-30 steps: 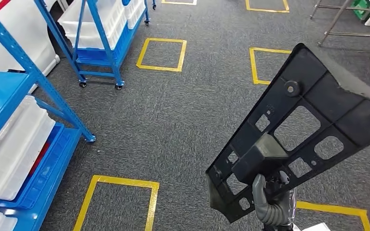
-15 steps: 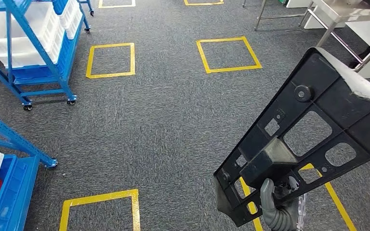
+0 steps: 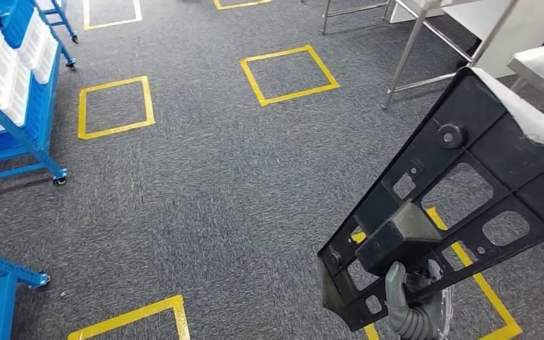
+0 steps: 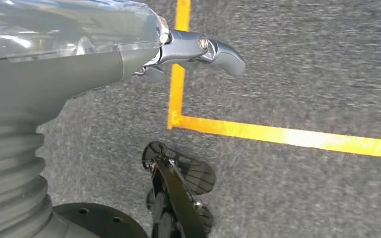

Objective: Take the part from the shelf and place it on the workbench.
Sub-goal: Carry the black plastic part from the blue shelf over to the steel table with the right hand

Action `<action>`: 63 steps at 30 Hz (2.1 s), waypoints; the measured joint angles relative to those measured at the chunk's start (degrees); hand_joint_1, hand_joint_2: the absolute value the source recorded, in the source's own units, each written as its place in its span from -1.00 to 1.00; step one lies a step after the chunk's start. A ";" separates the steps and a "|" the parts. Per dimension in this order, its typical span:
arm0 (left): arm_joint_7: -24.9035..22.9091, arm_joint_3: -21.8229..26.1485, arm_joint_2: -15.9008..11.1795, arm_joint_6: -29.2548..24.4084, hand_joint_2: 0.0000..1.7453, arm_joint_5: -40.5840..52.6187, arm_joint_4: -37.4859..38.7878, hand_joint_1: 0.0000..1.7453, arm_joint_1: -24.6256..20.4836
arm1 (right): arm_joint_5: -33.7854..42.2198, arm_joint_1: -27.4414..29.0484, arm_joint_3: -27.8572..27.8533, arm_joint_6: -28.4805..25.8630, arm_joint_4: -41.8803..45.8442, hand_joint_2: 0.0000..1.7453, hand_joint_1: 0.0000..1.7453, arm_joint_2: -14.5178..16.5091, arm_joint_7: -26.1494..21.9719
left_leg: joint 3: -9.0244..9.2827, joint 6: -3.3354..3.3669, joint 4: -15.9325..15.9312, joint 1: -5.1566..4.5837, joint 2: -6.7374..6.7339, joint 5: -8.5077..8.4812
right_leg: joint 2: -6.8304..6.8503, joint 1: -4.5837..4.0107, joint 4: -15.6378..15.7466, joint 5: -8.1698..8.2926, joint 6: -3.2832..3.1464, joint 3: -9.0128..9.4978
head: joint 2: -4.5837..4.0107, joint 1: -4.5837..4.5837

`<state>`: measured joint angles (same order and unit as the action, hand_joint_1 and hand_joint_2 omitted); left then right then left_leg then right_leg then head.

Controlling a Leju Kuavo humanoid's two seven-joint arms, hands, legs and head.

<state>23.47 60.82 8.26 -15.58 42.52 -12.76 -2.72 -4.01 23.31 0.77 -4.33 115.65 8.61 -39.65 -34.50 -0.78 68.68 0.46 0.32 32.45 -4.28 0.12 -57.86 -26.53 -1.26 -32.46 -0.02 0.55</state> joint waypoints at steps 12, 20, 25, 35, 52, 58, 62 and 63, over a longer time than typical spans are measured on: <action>0.70 0.17 0.24 -0.23 1.00 -0.91 0.02 -1.00 -0.25 | -0.42 0.17 1.02 -0.88 0.02 1.00 1.00 -0.03 -0.02 | 4.28 2.58 -11.37 0.07 -1.75 -4.41 | 3.78 0.48 -15.72 -7.19 3.14 -8.62 | 0.00 -0.07; 0.55 0.98 0.85 -2.30 1.00 -1.96 0.02 -1.00 -0.64 | 1.32 -1.07 2.50 -1.31 -0.82 1.00 1.00 -1.30 -0.02 | 5.56 1.12 -11.35 -0.31 -7.13 -3.24 | 8.16 -0.70 -0.49 -0.31 1.63 -0.59 | 0.00 -0.07; 0.46 1.55 1.27 -3.18 1.00 -2.33 0.03 -1.00 -1.03 | 2.07 -2.40 4.08 -1.90 -2.18 1.00 1.00 -2.41 -0.02 | 3.04 0.09 -4.32 -0.02 -2.39 1.26 | 4.71 0.01 0.79 0.33 0.06 0.16 | 0.00 0.01; 0.57 2.87 1.64 -4.34 1.00 -3.02 0.07 -1.00 -0.63 | 3.13 -5.31 8.23 -3.10 -5.62 1.00 1.00 -5.37 0.00 | 3.34 0.52 -9.86 0.41 4.26 -4.06 | -3.37 0.26 -0.93 -0.27 1.47 -0.72 | 0.00 0.02; 0.72 3.27 2.50 -4.49 1.00 -3.13 0.05 -1.00 -0.79 | 3.72 -6.23 9.53 -4.22 -7.65 1.00 1.00 -8.11 -0.03 | 6.05 0.51 -11.41 0.01 -7.25 -2.85 | 7.15 -0.50 0.03 0.41 1.35 -0.79 | 0.00 -0.07; 1.45 3.37 2.56 -3.95 1.00 -3.44 0.05 -1.00 -0.34 | 3.76 -6.55 10.64 -5.24 -7.61 1.00 1.00 -8.24 -0.01 | -1.36 -0.49 4.19 0.41 -0.73 4.31 | 2.66 0.16 0.96 0.82 -0.04 -0.12 | 0.00 0.00; 2.54 3.44 2.53 -2.12 1.00 -2.70 0.05 -1.00 0.12 | 3.28 -6.38 10.96 -6.50 -7.37 1.00 1.00 -8.22 0.22 | 0.64 -0.68 -3.19 0.89 1.33 -2.19 | -1.00 0.37 0.12 0.30 0.52 0.00 | 0.00 -0.01; 2.78 3.42 2.50 -1.39 1.00 -2.14 0.04 -1.00 0.23 | 3.09 -6.28 10.93 -6.92 -7.08 1.00 1.00 -8.22 0.33 | 1.95 -0.59 -6.52 1.05 2.63 -3.51 | -1.83 0.36 -0.33 0.07 0.86 -0.21 | 0.00 -0.01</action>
<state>26.25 64.24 10.76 -16.97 40.38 -12.72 -2.49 -0.92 17.03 11.70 -11.26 108.57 0.39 -39.31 -32.55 -1.37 62.16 1.51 2.94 28.93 -6.12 0.48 -58.19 -26.46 -0.40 -32.67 -0.02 0.54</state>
